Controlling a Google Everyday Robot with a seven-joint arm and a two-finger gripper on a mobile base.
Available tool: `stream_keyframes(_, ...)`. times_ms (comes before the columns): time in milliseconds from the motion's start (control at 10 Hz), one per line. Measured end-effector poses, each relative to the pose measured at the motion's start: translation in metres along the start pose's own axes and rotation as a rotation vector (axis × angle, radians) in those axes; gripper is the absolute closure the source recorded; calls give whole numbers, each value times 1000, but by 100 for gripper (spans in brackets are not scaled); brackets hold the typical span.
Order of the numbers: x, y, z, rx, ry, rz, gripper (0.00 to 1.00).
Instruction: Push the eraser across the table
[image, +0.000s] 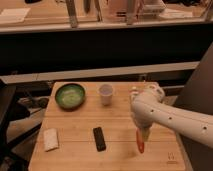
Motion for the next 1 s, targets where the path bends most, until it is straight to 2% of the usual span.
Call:
stream_keyframes(400, -14, 6, 13, -9, -1, -51, 20)
stream_keyframes(1000, -22, 11, 23, -13, -8, -67, 20)
